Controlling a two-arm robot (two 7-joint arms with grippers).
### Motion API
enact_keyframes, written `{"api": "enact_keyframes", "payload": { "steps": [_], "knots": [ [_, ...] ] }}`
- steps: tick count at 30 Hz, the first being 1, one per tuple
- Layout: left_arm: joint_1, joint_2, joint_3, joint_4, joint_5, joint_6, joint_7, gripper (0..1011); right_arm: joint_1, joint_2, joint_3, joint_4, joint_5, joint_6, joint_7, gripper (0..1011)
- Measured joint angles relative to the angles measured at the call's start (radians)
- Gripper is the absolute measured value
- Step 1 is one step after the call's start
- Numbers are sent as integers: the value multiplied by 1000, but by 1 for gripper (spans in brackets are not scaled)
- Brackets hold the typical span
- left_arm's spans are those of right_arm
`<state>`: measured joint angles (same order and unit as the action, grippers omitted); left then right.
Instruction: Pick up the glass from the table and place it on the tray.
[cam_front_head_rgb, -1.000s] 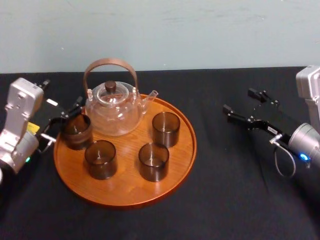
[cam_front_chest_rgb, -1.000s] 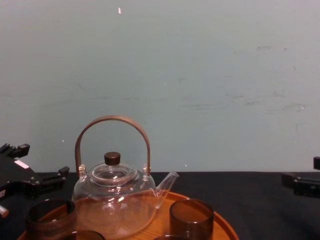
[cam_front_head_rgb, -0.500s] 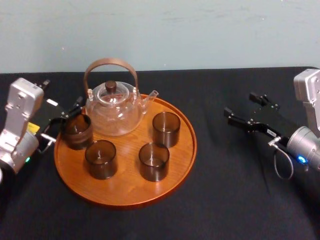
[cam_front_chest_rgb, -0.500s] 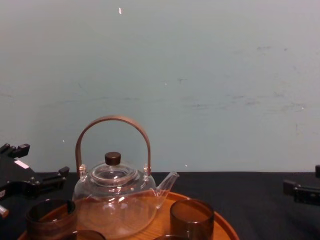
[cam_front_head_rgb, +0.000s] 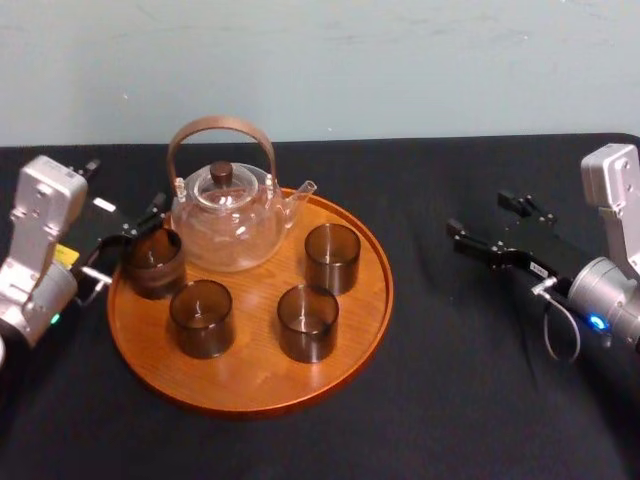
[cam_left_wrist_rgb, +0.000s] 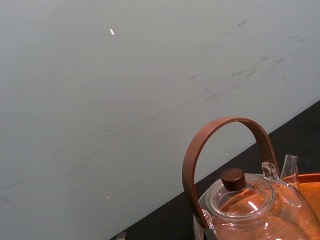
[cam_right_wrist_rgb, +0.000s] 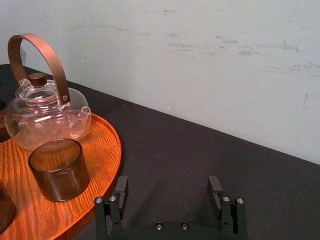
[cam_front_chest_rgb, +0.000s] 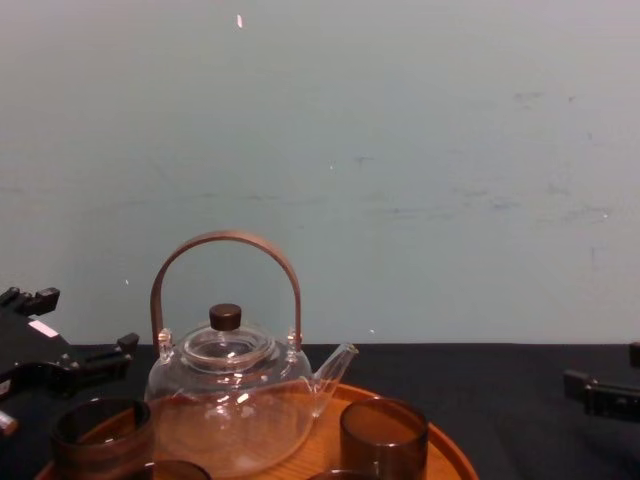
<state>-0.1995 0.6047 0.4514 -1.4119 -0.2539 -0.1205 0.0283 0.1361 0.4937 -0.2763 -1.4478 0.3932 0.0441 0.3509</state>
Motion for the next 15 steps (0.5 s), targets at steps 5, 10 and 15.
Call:
{"api": "enact_keyframes", "payload": {
  "steps": [5,10,15],
  "knots": [
    [0,0,0,0,0,0,0,1001,0,1,-1,-1,1,0,2,1002],
    [0,0,0,0,0,0,0,1001,1,2,-1,-1,2,0,2,1002],
    [0,0,0,0,0,0,0,1001,1,2,-2,-2,2,0,3,1002]
  ]
}}
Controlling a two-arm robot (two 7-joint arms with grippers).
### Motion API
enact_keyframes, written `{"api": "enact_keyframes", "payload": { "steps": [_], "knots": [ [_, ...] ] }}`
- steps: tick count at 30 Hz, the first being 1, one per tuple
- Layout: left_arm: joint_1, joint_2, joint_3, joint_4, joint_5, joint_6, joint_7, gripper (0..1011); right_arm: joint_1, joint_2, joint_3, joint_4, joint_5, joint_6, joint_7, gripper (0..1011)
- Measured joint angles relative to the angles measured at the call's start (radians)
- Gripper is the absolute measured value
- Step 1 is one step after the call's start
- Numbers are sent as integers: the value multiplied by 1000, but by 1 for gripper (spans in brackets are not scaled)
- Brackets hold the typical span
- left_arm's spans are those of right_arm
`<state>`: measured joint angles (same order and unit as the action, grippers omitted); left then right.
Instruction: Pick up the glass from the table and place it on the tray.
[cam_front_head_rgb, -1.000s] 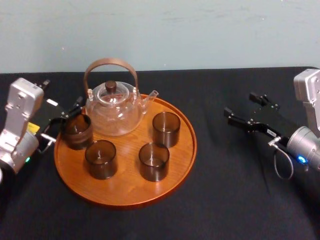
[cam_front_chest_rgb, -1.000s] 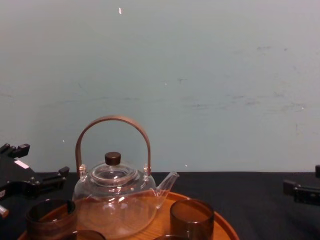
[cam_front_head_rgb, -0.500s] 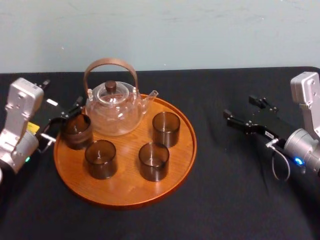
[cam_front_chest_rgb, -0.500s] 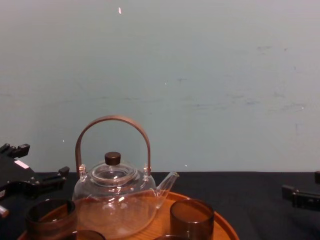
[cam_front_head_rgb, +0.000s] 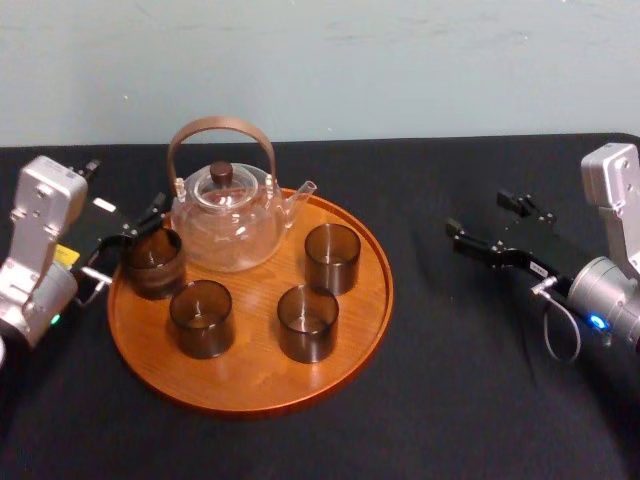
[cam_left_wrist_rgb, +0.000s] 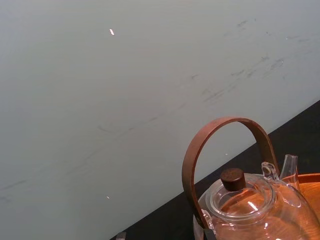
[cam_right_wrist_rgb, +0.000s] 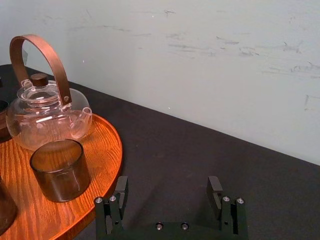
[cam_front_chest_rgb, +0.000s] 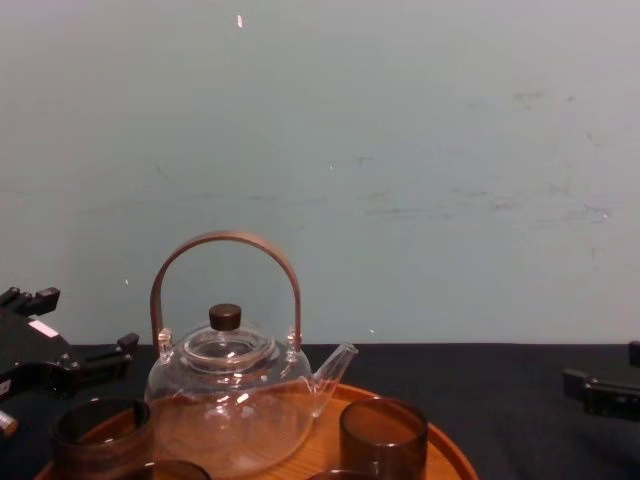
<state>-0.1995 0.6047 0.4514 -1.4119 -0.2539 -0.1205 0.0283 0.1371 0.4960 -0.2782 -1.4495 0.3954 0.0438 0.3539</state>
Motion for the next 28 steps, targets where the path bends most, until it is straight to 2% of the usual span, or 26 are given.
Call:
{"api": "enact_keyframes", "payload": {
  "steps": [28],
  "knots": [
    [0,0,0,0,0,0,0,1001,0,1,0,-1,1,0,1,1003]
  ]
}}
